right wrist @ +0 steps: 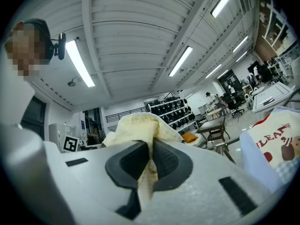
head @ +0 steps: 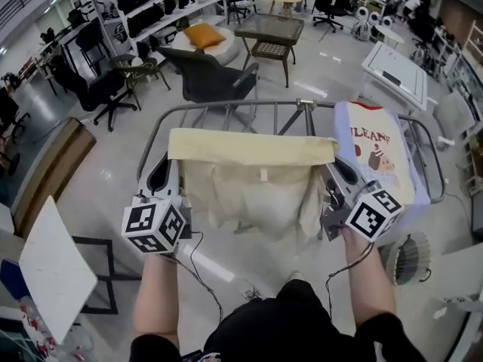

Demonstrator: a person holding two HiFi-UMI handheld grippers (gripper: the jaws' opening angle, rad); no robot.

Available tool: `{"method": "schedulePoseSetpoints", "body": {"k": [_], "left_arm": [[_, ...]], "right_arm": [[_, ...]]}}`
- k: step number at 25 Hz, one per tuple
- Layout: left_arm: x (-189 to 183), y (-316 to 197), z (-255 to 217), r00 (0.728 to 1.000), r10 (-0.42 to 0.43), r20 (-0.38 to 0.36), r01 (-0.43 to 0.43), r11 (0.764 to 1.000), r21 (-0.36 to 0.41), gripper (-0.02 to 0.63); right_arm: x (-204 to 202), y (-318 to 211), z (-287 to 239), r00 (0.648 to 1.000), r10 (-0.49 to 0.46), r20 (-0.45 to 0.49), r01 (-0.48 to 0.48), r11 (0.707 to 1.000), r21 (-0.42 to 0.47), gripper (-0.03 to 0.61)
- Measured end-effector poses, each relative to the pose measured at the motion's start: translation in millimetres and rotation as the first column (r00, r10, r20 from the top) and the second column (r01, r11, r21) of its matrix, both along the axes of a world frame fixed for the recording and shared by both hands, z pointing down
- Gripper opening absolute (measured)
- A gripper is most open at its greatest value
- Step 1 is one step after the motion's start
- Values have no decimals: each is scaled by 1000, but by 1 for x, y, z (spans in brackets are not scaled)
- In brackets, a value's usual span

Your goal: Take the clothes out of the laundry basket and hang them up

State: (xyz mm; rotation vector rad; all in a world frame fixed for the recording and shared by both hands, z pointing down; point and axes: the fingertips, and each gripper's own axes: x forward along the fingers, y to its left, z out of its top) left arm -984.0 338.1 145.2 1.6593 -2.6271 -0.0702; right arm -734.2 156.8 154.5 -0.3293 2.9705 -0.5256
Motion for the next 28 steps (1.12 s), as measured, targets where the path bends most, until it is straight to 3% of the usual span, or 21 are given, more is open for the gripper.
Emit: {"method": "schedulePoseSetpoints", "body": {"k": [10,20,28], "left_arm": [[-24,-44,16,998,56,-42,-56,998,-2,28],[-62,-107,6,1000,-5,-2,5,999,-42,28],[-72,-173,-14,999,-39,31,40,999,-26,28]], "right_arm": [[-17,-38,-5,998,55,-39,-53,998,31,18],[-68,-119,-5,1000,-5,20,5,1000,15,18],[-81,-188,-22,998,-36,51,34,999,40,18]]}}
